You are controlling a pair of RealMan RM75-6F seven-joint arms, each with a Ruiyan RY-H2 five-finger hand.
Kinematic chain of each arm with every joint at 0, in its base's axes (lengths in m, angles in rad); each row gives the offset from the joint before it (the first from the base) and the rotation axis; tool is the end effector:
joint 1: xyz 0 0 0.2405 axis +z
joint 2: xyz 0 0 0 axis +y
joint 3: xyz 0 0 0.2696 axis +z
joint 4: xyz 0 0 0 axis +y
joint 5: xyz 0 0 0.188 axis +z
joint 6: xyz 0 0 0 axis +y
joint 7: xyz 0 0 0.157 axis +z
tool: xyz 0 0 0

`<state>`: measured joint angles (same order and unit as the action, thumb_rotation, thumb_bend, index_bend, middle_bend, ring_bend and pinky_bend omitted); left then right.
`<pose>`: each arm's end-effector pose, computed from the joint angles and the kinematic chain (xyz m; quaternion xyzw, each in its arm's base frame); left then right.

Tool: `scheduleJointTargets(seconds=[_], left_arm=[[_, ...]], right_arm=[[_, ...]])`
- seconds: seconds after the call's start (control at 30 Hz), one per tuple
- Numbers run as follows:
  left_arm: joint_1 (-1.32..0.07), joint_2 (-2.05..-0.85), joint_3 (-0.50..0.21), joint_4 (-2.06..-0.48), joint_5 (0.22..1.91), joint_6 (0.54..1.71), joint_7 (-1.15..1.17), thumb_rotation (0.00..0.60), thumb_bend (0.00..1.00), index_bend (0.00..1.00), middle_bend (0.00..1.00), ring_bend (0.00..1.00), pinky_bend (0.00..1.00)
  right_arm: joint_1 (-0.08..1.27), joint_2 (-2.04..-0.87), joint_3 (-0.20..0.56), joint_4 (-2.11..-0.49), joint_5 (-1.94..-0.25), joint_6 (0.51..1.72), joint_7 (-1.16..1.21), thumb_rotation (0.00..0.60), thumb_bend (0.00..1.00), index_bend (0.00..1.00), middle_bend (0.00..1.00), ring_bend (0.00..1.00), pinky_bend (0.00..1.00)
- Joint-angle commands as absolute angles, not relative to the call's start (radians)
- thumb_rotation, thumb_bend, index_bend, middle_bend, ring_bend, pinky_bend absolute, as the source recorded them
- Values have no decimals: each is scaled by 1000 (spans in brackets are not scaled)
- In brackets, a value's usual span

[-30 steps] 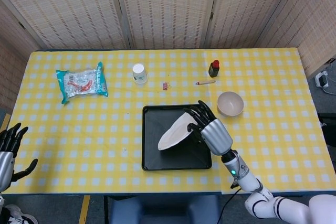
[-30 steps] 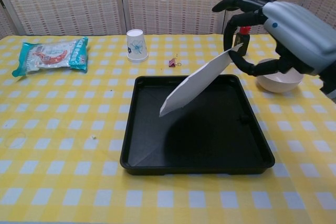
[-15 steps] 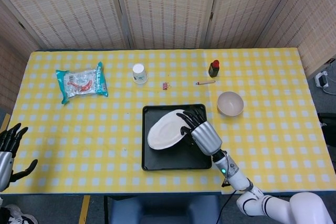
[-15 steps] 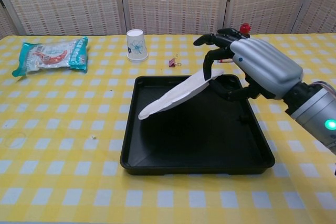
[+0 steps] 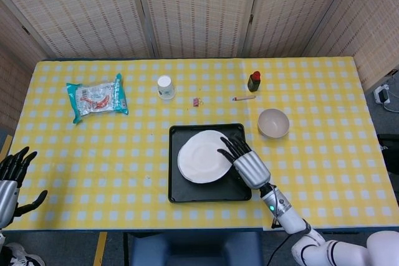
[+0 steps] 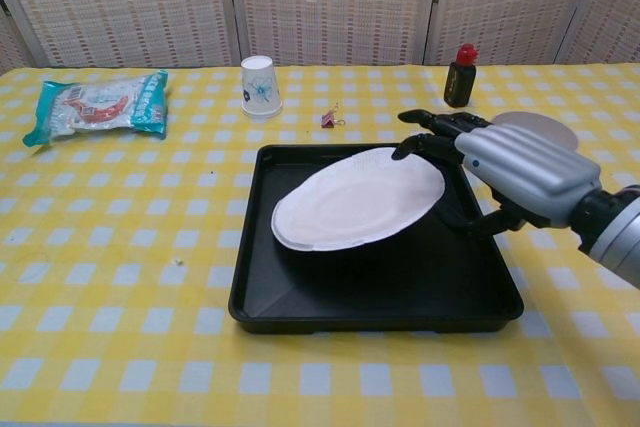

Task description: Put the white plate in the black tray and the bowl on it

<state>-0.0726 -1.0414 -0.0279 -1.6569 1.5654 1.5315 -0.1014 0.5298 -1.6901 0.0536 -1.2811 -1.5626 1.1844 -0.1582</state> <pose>-0.3019 0.1846 0.2055 -0.5934 -0.3905 -0.4243 0.5616 -0.1892 -0.2938 -0.0269 0.7506 -0.3110 0.4344 0.3888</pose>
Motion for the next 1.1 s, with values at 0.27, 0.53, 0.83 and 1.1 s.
scheduleJointTargets(seconds=[0.27,0.53,0.83,1.1], left_arm=[[-73,-1034,-28,-1660,1560,1527,-116,600,320,0,0,22,43],[-72,-1039,-25,-1663,1563,1529,-102,600,319,0,0,22,43],[-78,-1052,-19,-1669,1570,1517,-64,600,319,0,0,22,43],[-86,-1063,-16,-1672,1573,1504,-45,600,319,0,0,22,44]], right_arm=[[543,-1528,61,-1506,-1434,1047,-384,600,359,0,0,0,0],[475,-1458,72,-1554,-1486,1212,-313,600,357,0,0,0,0],[420,-1455,128,-1308,-1408,1285,-208,600,356,240,0,0,0],[441,-1518,139,-1080,-1355,1189,-128,600,356,401,0,0,0]])
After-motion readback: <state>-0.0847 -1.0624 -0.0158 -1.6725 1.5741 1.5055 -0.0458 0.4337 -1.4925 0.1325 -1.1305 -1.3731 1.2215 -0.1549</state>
